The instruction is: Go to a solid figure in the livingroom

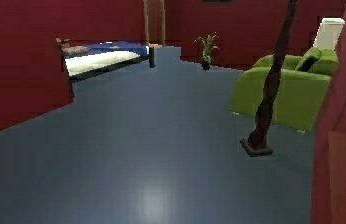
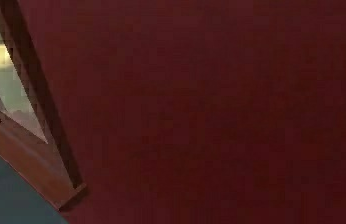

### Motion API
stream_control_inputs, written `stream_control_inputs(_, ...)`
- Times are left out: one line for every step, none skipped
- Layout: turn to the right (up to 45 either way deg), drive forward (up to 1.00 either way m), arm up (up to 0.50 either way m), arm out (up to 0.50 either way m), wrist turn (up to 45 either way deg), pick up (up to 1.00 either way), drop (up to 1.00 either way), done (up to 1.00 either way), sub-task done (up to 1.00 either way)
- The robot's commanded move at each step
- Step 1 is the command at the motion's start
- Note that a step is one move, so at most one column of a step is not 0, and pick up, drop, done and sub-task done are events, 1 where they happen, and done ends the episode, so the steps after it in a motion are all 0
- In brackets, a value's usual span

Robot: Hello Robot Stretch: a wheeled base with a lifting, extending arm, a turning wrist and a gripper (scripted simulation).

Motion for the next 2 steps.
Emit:
stream_control_inputs(0.0,1.0,0.0,0.0,0.0,0.0,0.0,0.0,0.0)
stream_control_inputs(0.0,1.0,0.0,0.0,0.0,0.0,0.0,0.0,0.0)
